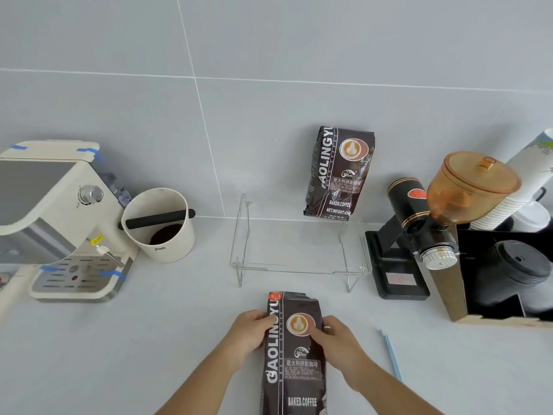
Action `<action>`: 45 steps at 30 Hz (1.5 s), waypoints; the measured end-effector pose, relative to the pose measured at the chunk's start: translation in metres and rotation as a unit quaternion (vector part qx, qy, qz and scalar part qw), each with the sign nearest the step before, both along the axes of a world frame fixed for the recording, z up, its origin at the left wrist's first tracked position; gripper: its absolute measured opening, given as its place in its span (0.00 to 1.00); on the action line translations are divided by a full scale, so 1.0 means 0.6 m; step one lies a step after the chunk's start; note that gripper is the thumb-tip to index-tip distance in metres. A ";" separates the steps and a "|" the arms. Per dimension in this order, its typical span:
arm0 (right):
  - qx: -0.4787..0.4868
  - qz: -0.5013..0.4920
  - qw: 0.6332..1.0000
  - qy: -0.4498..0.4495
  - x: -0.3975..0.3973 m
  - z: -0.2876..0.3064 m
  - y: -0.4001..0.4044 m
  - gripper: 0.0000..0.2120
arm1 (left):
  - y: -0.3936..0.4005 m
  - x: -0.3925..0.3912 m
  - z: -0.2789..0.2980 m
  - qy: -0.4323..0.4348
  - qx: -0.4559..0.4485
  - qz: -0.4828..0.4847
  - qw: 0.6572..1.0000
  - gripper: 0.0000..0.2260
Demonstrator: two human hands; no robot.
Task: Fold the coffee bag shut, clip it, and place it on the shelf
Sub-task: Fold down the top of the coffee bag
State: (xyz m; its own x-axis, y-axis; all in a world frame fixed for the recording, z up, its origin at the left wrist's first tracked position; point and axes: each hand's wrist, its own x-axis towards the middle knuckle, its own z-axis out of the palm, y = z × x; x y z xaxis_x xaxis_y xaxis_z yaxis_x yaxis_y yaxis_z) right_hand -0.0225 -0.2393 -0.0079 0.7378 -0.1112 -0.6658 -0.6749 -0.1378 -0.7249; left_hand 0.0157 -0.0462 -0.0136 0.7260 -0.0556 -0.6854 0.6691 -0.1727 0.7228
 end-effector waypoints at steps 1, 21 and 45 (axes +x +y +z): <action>0.008 -0.007 1.000 -0.016 -0.001 0.004 0.001 0.11 | 0.001 -0.001 0.001 -0.003 -0.003 0.009 1.000 0.08; 0.117 -0.011 0.975 -0.188 -0.064 0.144 -0.009 0.10 | 0.015 -0.097 0.152 -0.153 -0.140 0.087 0.975 0.07; 0.119 -0.024 0.962 -0.246 -0.073 0.217 -0.024 0.11 | -0.001 -0.101 0.206 -0.220 -0.075 0.066 0.970 0.08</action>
State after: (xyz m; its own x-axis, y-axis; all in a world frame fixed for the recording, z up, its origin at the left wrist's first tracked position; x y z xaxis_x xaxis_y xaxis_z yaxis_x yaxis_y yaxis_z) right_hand -0.0663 -0.2534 0.1223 0.9677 -0.0415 -0.2486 -0.2440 0.0937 -0.9652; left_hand -0.0448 -0.0466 0.1101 0.9539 -0.0176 -0.2995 0.2998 0.0235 0.9537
